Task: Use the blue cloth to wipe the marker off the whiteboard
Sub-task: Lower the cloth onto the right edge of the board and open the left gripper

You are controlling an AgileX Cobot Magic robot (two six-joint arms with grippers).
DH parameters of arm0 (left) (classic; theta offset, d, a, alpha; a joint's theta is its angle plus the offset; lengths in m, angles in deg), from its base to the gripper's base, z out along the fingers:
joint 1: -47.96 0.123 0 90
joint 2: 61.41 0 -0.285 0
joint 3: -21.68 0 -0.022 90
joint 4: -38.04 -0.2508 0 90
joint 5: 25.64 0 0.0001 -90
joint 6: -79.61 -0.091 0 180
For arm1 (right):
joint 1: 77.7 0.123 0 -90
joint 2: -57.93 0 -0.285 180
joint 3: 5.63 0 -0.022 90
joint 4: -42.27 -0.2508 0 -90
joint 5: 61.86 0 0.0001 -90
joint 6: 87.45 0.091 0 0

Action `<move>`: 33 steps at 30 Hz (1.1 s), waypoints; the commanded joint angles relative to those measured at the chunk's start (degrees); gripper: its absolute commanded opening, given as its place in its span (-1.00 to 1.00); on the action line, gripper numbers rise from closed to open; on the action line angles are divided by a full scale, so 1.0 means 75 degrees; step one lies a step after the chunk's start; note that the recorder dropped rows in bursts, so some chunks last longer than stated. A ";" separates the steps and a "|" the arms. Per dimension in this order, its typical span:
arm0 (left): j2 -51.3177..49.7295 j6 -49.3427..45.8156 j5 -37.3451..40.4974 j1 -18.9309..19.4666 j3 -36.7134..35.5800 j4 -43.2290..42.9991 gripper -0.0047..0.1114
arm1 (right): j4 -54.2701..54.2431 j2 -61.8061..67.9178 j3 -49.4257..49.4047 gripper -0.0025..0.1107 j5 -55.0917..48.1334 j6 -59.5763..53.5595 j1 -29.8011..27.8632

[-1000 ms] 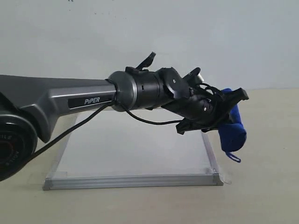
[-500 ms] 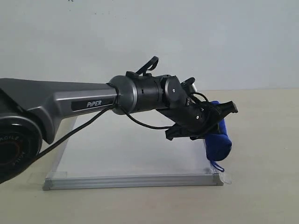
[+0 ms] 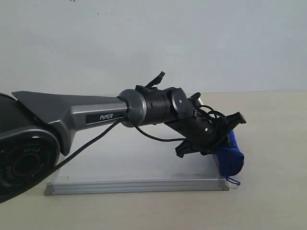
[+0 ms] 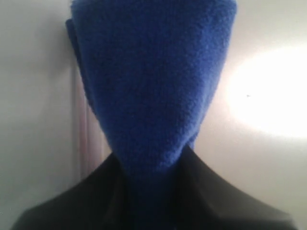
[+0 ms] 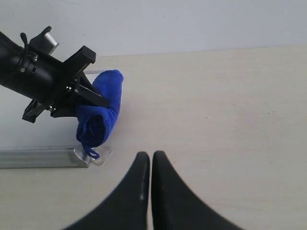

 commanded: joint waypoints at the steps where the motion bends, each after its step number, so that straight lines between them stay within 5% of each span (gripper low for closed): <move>1: -0.0114 -0.0367 0.0129 -0.0026 0.0347 0.0345 -0.85 | 0.0030 -0.0040 0.0009 -0.93 0.0018 -0.0025 -0.0013; 8: -0.0117 -0.0367 0.0035 0.0018 0.0348 0.0261 -0.85 | 0.0030 -0.0040 0.0009 -0.93 0.0018 -0.0025 -0.0013; 12: -0.0117 0.0456 0.0163 0.0036 0.0348 -0.0710 -0.85 | 0.0030 -0.0040 0.0009 -0.93 0.0018 -0.0025 -0.0013; 33: -0.0117 -0.0201 0.0185 0.0036 0.0360 -0.0439 -0.81 | 0.0030 -0.0040 0.0009 -0.93 0.0018 -0.0025 -0.0013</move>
